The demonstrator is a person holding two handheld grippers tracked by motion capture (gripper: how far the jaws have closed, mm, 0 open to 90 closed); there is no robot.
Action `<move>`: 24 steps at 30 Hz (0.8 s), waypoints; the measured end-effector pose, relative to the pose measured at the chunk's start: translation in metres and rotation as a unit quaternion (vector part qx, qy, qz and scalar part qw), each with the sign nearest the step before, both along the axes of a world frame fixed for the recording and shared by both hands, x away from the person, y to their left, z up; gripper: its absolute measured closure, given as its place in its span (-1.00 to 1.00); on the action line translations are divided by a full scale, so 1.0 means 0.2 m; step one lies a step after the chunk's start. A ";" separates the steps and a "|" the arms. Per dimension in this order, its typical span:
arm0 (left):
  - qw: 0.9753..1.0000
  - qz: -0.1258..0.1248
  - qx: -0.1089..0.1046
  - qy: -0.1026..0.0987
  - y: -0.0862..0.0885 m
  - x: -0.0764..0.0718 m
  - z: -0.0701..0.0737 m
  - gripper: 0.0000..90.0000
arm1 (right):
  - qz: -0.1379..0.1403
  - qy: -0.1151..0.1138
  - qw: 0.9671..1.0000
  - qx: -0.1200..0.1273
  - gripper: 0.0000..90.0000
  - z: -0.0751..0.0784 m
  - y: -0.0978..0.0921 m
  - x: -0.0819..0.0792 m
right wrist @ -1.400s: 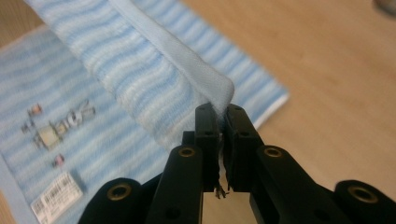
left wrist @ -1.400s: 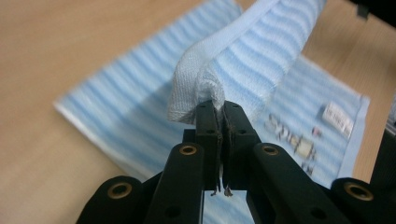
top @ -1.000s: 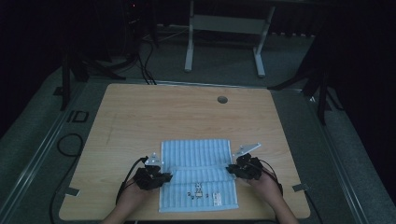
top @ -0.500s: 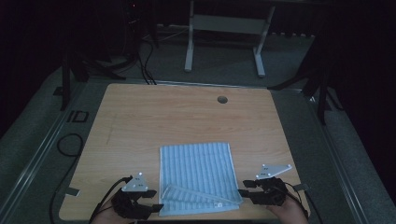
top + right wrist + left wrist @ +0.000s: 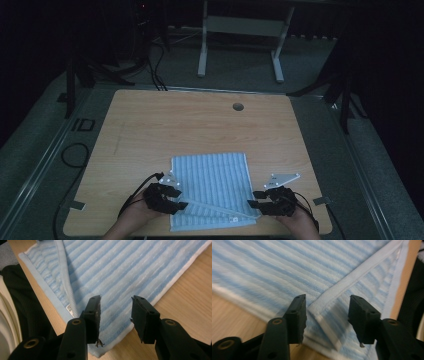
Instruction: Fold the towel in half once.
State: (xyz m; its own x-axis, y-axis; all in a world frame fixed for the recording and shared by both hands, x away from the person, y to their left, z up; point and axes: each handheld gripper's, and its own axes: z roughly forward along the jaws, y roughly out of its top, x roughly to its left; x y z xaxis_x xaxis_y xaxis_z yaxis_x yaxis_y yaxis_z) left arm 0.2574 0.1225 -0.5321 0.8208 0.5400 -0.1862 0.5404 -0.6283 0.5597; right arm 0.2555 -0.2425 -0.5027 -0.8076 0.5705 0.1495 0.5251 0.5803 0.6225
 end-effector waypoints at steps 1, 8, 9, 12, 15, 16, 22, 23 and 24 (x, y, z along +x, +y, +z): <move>1.000 0.010 0.015 -0.012 -0.02 -0.02 -0.03 0.10 | -0.001 -0.004 1.000 -0.003 0.31 -0.01 0.00 0.00; 0.999 0.018 -0.001 -0.045 -0.01 -0.09 0.07 0.76 | -0.005 -0.004 1.000 -0.010 0.31 -0.02 0.00 -0.01; 0.998 0.019 -0.009 -0.051 0.00 -0.11 0.10 0.76 | -0.003 -0.004 1.000 -0.008 0.31 -0.02 0.00 -0.01; 0.998 0.003 -0.018 -0.057 0.02 -0.15 0.16 0.77 | -0.003 -0.008 1.000 -0.006 0.32 -0.01 0.00 -0.02; 0.997 -0.009 -0.026 -0.075 0.07 -0.24 0.23 0.77 | -0.005 -0.008 1.000 0.000 0.32 0.00 -0.01 -0.02; 0.997 -0.008 -0.030 -0.070 0.08 -0.25 0.24 0.77 | -0.006 -0.007 1.000 0.000 0.32 0.00 -0.01 -0.02; 0.997 -0.071 0.008 -0.003 0.12 -0.32 0.18 0.40 | -0.003 -0.005 1.000 0.004 0.32 0.01 -0.01 -0.04; 0.998 -0.063 0.007 0.002 0.15 -0.30 0.17 0.32 | -0.003 -0.004 1.000 0.005 0.32 0.01 -0.01 -0.04; 0.999 -0.050 0.000 0.005 0.18 -0.29 0.16 0.32 | -0.003 -0.003 1.000 0.003 0.32 0.01 -0.01 -0.04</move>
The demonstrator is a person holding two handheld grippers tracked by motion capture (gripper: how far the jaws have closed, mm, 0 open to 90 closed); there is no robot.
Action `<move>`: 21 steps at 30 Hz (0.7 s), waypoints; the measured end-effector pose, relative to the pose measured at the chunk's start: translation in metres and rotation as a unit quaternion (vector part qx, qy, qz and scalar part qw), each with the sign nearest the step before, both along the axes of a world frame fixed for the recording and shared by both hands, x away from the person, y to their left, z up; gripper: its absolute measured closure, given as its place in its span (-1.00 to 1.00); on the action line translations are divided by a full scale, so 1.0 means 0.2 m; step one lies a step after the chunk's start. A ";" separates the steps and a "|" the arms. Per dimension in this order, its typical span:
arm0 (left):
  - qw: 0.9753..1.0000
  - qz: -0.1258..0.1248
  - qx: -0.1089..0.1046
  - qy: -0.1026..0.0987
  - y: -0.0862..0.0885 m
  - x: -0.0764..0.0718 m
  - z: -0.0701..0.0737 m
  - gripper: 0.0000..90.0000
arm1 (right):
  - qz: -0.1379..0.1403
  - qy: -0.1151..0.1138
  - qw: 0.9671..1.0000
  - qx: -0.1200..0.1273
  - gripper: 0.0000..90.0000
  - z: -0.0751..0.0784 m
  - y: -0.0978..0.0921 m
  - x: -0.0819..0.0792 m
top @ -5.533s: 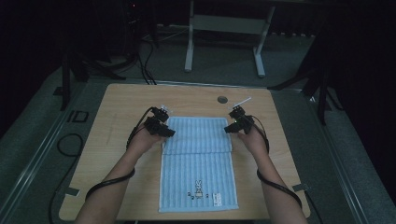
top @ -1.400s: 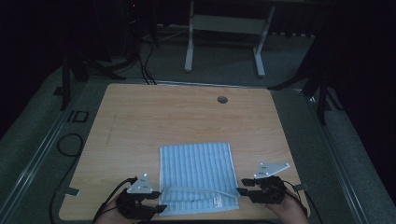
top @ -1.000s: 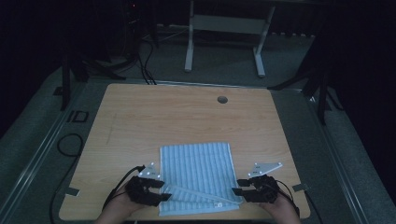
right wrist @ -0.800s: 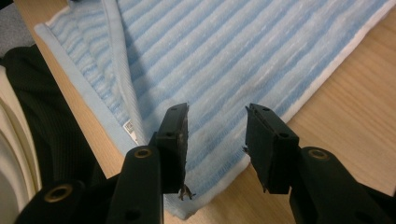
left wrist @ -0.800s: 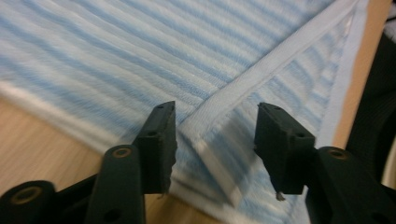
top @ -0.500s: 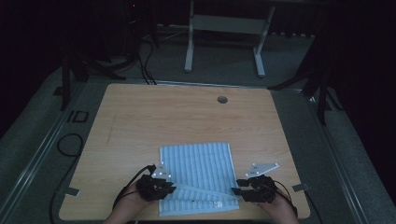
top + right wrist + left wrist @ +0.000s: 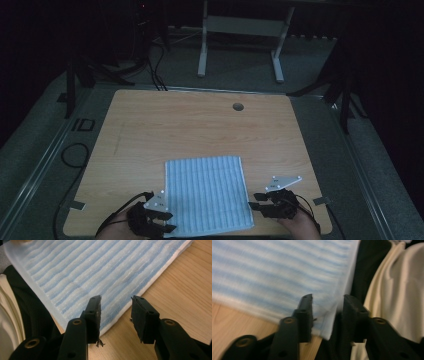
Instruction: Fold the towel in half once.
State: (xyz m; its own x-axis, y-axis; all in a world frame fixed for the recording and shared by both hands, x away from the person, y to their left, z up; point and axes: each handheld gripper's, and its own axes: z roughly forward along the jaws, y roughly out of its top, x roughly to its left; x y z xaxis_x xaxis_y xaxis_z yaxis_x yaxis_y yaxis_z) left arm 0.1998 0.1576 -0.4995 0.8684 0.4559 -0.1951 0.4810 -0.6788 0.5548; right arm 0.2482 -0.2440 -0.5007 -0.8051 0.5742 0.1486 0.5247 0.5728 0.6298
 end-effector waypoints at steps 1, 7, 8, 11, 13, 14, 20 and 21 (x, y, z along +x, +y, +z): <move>1.000 0.019 -0.011 0.004 0.02 0.02 0.00 0.31 | 0.003 -0.004 1.000 -0.001 0.32 0.00 0.00 0.00; 0.993 0.115 -0.006 -0.026 0.12 0.19 -0.02 0.13 | -0.001 -0.017 1.000 -0.016 0.31 0.02 0.03 0.07; 0.991 0.126 0.000 -0.033 0.12 0.22 -0.03 0.13 | -0.002 -0.022 1.000 -0.019 0.31 0.02 0.03 0.09; 0.988 0.148 0.003 -0.035 0.13 0.31 -0.05 0.12 | -0.010 -0.036 0.999 -0.025 0.31 0.05 0.04 0.17; 0.987 0.153 0.005 -0.040 0.14 0.37 -0.05 0.13 | -0.016 -0.042 0.999 -0.024 0.31 0.08 0.05 0.23; 0.987 0.157 0.009 -0.043 0.14 0.39 -0.05 0.13 | -0.019 -0.045 0.999 -0.023 0.31 0.09 0.05 0.26; 0.984 0.176 0.014 -0.038 0.16 0.53 -0.06 0.12 | -0.029 -0.049 0.998 -0.031 0.32 0.10 0.09 0.47; 0.982 0.182 0.011 -0.038 0.17 0.56 -0.07 0.12 | -0.032 -0.047 0.998 -0.032 0.32 0.09 0.09 0.49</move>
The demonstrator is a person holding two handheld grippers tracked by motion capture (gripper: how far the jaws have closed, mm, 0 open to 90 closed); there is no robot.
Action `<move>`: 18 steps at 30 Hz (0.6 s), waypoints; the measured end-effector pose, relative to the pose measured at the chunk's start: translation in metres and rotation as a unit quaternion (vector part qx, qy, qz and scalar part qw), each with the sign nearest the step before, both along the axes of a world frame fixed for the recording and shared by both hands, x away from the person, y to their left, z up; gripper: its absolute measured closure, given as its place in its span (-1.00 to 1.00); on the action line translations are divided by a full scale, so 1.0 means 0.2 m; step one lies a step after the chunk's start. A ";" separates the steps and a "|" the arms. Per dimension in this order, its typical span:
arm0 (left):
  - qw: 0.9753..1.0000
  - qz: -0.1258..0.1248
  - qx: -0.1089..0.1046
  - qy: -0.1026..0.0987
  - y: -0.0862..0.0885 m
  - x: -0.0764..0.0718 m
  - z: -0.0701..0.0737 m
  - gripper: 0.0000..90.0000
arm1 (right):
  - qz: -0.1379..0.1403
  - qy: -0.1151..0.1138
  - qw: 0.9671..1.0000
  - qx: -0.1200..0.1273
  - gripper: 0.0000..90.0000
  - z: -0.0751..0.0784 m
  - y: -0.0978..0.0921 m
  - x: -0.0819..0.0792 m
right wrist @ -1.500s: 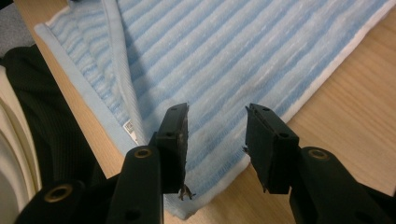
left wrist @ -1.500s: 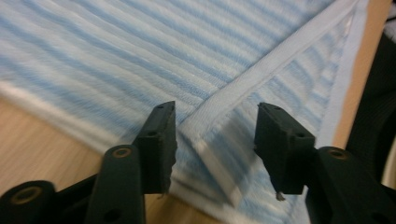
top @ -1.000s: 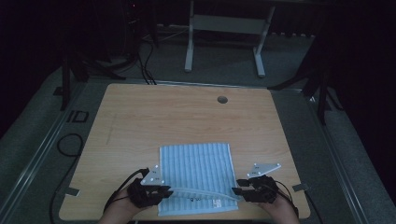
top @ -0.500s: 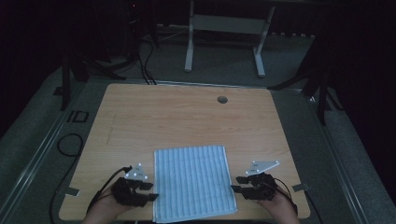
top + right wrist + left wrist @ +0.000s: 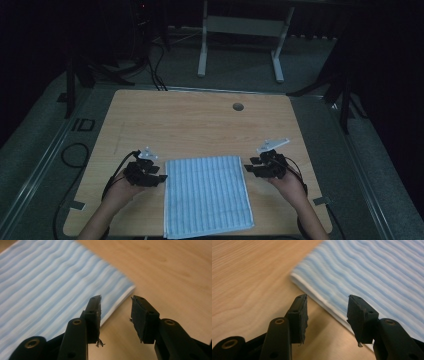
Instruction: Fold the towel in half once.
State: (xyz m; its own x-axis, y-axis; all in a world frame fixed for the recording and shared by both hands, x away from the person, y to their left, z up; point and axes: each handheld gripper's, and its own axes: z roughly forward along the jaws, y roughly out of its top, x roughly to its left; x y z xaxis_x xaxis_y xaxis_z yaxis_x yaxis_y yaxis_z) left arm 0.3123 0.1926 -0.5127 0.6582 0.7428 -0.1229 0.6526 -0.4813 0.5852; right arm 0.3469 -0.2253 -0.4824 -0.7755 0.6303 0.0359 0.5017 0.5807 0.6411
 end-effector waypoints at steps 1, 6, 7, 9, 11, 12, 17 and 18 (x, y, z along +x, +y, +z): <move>1.000 0.008 -0.004 0.001 0.01 0.02 0.00 0.12 | -0.006 0.002 1.000 0.000 0.33 -0.01 0.01 0.05; 1.000 0.022 0.000 0.012 0.02 0.13 0.00 0.03 | -0.021 0.038 0.999 -0.005 0.33 -0.10 0.09 0.26; 1.000 0.021 0.000 0.016 0.02 0.15 -0.01 0.03 | -0.021 0.038 0.999 -0.005 0.33 -0.10 0.09 0.26; 1.000 0.019 -0.003 0.024 0.02 0.18 -0.02 0.03 | -0.024 0.051 0.998 -0.008 0.32 -0.14 0.13 0.31; 0.999 0.018 -0.009 0.035 0.01 0.23 -0.04 0.03 | -0.023 0.060 0.998 -0.016 0.32 -0.18 0.15 0.35; 0.999 0.017 -0.009 0.040 0.00 0.25 -0.05 0.03 | -0.023 0.069 0.997 -0.019 0.32 -0.20 0.17 0.36; 0.998 0.011 -0.004 0.061 -0.04 0.30 -0.11 0.04 | -0.018 0.087 0.996 -0.021 0.48 -0.25 0.20 0.38; 0.998 0.005 -0.002 0.056 -0.05 0.30 -0.12 0.17 | -0.014 0.084 0.996 -0.022 0.71 -0.26 0.20 0.38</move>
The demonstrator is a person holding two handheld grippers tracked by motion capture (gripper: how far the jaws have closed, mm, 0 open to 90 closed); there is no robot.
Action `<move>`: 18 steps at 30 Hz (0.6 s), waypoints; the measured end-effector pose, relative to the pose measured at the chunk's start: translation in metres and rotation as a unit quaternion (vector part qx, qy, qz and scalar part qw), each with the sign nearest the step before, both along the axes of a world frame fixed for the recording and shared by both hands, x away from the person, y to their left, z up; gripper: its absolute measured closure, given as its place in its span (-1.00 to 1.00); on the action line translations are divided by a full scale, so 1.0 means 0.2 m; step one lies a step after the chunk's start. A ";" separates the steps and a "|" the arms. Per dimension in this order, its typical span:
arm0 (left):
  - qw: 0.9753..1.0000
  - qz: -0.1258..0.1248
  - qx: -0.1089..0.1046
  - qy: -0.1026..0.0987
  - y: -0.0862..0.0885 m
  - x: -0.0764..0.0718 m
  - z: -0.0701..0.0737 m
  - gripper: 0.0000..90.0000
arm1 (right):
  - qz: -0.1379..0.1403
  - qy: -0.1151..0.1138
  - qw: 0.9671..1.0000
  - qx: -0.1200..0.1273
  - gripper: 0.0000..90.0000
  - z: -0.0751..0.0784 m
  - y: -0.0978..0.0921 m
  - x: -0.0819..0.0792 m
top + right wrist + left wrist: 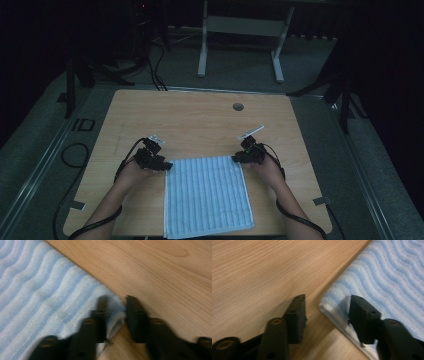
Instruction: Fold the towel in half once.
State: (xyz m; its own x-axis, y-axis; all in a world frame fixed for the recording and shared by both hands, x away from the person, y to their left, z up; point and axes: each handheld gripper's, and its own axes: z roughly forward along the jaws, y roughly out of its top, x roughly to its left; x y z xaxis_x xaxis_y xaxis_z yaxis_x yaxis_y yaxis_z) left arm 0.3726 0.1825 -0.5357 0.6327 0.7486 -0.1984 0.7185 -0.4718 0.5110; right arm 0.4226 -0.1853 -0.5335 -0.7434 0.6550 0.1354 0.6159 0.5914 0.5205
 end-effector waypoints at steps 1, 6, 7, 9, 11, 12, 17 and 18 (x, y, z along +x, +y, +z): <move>1.000 0.000 0.000 0.000 0.00 0.00 0.00 0.32 | 0.000 0.000 1.000 0.000 0.71 0.00 0.00 0.00; 1.000 -0.014 -0.009 -0.017 -0.05 0.04 0.02 0.89 | 0.008 -0.026 1.000 -0.014 0.95 0.05 0.00 0.00; 1.000 -0.016 -0.009 -0.022 -0.06 0.05 0.02 0.89 | 0.008 -0.026 1.000 -0.014 0.95 0.05 0.00 0.00; 0.999 -0.017 -0.006 -0.035 -0.09 0.08 0.05 0.90 | 0.001 -0.030 0.999 -0.014 0.95 0.08 -0.01 0.01; 0.999 -0.011 -0.014 -0.044 -0.11 0.11 0.07 0.91 | -0.006 -0.037 0.999 -0.017 0.95 0.11 -0.03 0.03; 0.999 -0.010 -0.017 -0.044 -0.11 0.13 0.09 0.91 | -0.015 -0.039 0.999 -0.015 0.95 0.14 -0.06 0.04; 0.998 0.005 -0.015 -0.060 -0.17 0.22 0.14 0.91 | -0.030 -0.048 0.998 -0.018 0.95 0.19 -0.10 0.08; 0.998 0.004 -0.012 -0.057 -0.18 0.24 0.15 0.91 | -0.040 -0.052 0.998 -0.020 0.95 0.21 -0.11 0.11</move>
State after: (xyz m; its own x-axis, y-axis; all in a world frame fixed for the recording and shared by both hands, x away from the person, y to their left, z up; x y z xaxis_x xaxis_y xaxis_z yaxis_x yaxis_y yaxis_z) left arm 0.4212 0.1462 -0.5061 0.6461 0.7498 -0.1426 0.6583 -0.4529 0.6013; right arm 0.4436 -0.2081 -0.4917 -0.6971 0.7162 0.0337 0.6063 0.5637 0.5609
